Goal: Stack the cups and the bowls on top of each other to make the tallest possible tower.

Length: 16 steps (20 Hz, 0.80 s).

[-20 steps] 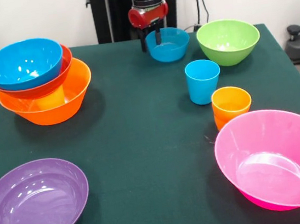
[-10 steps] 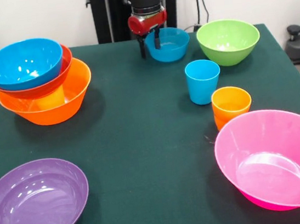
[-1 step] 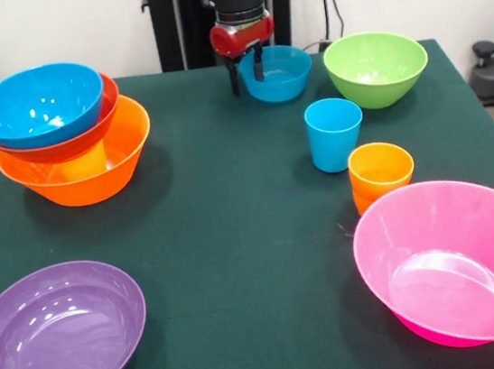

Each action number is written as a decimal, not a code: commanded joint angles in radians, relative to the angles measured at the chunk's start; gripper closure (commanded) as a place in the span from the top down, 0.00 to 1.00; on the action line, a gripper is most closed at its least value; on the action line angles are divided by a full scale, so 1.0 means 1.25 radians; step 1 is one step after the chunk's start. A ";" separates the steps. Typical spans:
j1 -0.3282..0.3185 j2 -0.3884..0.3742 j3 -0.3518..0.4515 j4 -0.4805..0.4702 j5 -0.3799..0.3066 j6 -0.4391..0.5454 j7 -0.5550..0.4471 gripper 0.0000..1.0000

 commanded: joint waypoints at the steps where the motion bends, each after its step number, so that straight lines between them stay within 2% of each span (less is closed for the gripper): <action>1: 0.010 0.051 0.065 -0.136 0.061 -0.006 0.106 1.00; 2: 0.010 0.052 0.066 -0.138 0.060 -0.011 0.106 1.00; 3: 0.010 0.054 0.067 -0.139 0.060 -0.016 0.106 0.00; 8: -0.022 0.013 0.106 -0.119 0.013 0.006 0.115 0.00; 16: -0.018 -0.024 0.098 -0.105 0.005 0.031 0.126 0.00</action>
